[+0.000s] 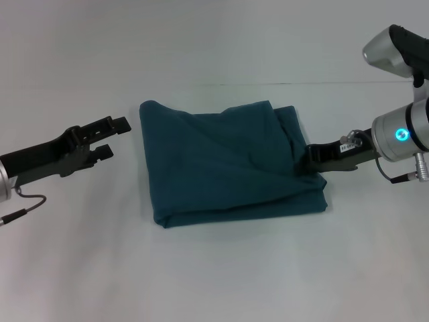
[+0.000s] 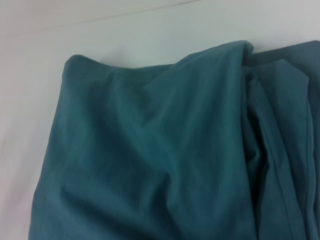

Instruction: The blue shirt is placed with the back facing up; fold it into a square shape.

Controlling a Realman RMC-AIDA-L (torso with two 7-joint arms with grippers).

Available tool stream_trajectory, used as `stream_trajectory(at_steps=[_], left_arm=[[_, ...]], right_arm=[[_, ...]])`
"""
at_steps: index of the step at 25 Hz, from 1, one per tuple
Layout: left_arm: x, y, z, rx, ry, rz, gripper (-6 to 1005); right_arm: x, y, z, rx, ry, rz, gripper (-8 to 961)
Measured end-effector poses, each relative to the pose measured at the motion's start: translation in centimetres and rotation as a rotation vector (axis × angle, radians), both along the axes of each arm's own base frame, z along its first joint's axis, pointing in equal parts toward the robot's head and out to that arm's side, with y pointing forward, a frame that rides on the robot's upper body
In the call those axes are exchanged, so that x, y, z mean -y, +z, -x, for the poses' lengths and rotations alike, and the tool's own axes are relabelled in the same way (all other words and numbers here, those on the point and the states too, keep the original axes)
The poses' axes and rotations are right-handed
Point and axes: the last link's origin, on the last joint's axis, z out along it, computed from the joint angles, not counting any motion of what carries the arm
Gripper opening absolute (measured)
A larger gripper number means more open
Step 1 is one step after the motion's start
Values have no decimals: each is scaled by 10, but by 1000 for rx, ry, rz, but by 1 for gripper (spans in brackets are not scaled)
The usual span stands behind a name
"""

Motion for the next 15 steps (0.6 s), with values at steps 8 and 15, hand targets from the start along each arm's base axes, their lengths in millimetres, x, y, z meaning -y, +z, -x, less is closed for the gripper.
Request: stream_trajectory(at_steps=[8, 15], left_arm=[[1, 0, 1, -1, 4, -1, 949], [1, 0, 1, 0, 5, -1, 949]], right_arm=[[1, 2, -1, -7, 0, 3, 12], [2, 13, -8, -7, -23, -15, 9]])
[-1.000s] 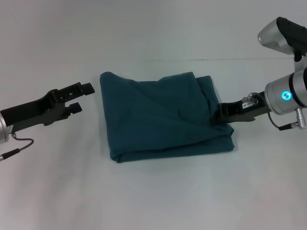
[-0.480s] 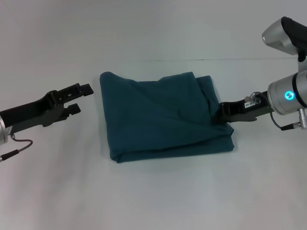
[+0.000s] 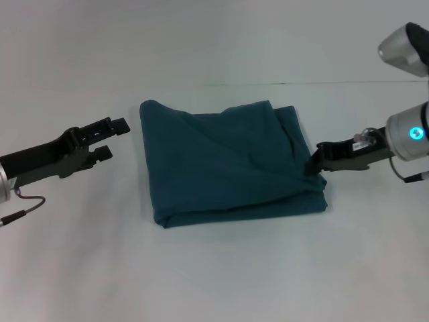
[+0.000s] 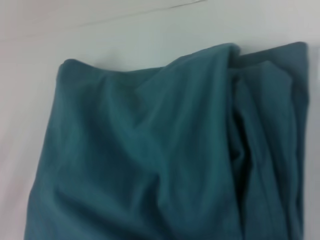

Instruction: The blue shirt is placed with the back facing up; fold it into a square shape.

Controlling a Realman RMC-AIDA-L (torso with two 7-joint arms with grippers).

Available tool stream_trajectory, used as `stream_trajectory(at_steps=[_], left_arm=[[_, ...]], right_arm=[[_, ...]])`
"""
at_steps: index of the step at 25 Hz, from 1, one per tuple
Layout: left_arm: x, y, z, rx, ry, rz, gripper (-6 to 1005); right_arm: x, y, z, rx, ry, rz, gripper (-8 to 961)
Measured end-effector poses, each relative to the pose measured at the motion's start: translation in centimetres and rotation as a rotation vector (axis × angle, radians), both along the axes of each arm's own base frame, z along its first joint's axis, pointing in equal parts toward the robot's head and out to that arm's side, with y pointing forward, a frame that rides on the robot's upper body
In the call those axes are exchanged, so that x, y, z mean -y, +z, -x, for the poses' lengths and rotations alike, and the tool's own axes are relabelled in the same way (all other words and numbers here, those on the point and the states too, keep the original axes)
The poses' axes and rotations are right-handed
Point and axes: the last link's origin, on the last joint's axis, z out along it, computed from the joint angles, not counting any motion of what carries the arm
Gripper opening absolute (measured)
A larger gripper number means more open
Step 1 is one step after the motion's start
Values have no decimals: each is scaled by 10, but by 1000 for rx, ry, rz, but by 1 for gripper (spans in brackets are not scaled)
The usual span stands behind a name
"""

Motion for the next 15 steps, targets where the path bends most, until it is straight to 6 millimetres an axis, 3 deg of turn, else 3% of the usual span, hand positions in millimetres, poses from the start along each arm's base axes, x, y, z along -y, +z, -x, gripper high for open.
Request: stream_trajectory(at_steps=[8, 15], left_arm=[[0, 0, 0, 1, -1, 1, 949], [0, 0, -1, 2, -2, 1, 949]], right_arm=[[5, 20, -13, 5, -34, -41, 12], [5, 15, -13, 8, -34, -37, 15]])
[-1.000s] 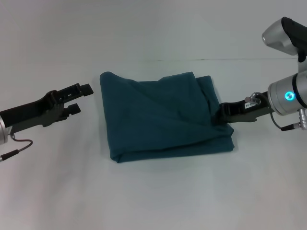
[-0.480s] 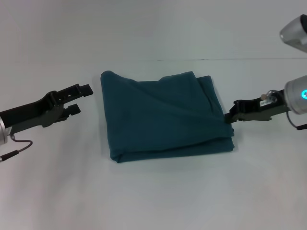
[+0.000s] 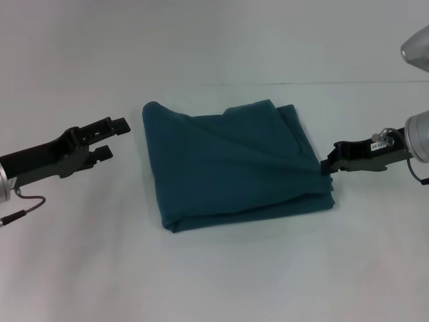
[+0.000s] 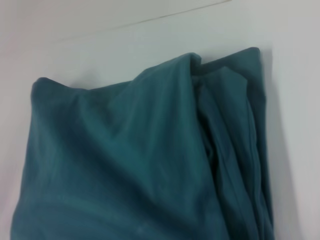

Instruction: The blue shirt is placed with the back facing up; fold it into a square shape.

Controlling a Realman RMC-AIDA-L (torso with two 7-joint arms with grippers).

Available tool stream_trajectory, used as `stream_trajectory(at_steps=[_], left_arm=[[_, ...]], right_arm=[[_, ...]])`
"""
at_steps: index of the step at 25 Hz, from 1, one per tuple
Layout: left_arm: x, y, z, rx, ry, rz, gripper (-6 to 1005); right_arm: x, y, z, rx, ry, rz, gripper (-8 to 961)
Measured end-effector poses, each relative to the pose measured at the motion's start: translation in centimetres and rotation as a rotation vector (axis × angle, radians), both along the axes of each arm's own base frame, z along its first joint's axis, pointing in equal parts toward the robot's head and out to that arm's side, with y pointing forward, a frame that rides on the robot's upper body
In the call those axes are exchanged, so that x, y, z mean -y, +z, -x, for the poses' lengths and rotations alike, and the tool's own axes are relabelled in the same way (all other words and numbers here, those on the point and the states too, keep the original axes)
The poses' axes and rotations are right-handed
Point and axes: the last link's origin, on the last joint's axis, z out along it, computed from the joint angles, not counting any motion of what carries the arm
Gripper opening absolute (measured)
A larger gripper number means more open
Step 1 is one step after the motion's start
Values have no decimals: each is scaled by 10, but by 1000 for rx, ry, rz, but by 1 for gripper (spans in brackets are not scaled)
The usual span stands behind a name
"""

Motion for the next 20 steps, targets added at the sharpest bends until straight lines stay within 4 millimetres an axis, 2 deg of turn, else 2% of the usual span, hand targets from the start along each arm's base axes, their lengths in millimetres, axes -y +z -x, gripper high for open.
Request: stream_trajectory(at_steps=[5, 8, 12, 16, 18, 20], left_arm=[[1, 1, 0, 9, -1, -4, 949], [1, 1, 0, 12, -1, -6, 949], [1, 1, 0, 14, -2, -5, 949], [1, 1, -1, 17, -3, -6, 949], [1, 2, -1, 18, -5, -4, 949], [1, 4, -3, 20, -15, 13, 949]], right_arm=[[-2, -6, -5, 20, -18, 5, 17], [-3, -9, -13, 64, -42, 14, 51], [-7, -1, -18, 96, -71, -17, 97], [-12, 28, -10, 15, -64, -74, 142], [-13, 50, -1, -54, -39, -91, 303], [-12, 71, 8, -138, -1, -85, 300]])
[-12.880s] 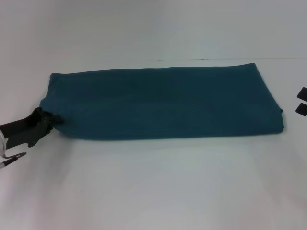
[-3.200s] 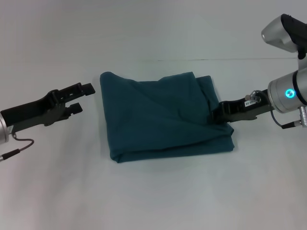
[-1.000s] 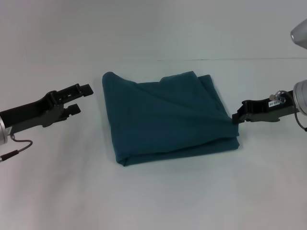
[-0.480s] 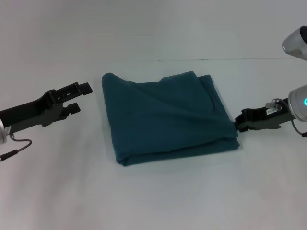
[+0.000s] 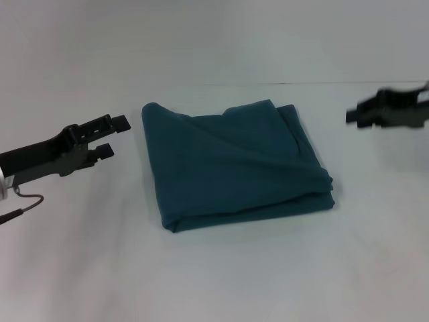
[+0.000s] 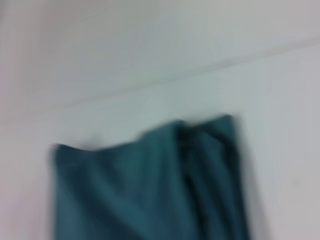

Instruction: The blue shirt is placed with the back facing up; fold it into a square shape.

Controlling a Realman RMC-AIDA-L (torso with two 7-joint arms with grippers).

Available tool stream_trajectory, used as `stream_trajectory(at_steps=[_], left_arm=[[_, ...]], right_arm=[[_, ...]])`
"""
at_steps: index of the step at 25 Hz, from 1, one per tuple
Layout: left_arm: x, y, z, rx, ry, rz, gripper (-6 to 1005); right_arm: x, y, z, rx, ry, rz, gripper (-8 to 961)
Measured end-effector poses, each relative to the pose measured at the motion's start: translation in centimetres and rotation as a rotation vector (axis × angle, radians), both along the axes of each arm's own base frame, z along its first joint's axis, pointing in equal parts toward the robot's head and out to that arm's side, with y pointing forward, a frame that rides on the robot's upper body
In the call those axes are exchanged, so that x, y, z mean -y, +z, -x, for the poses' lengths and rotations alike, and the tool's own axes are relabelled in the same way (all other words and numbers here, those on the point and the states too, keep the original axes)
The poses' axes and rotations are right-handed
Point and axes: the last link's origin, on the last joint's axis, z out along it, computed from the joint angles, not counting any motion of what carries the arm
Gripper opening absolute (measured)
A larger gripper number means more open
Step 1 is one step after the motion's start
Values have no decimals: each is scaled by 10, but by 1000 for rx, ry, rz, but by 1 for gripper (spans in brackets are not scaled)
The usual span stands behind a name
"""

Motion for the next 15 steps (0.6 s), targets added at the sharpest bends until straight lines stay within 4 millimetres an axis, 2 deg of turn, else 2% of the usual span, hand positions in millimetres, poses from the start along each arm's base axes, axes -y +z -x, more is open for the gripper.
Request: stream_trajectory(at_steps=[4, 7, 11, 14, 15], left_arm=[[4, 3, -5, 11, -23, 64, 949], [7, 3, -9, 15, -38, 96, 949], [8, 3, -10, 19, -37, 106, 949], [7, 2, -9, 12, -28, 115, 949], [7, 1, -9, 7, -26, 124, 949]], right_arm=[[4, 34, 15, -159, 92, 3, 293], [7, 49, 18, -213, 109, -10, 401], [7, 54, 16, -244, 99, -35, 570], [6, 47, 15, -230, 98, -31, 716], [5, 44, 15, -217, 97, -29, 719]])
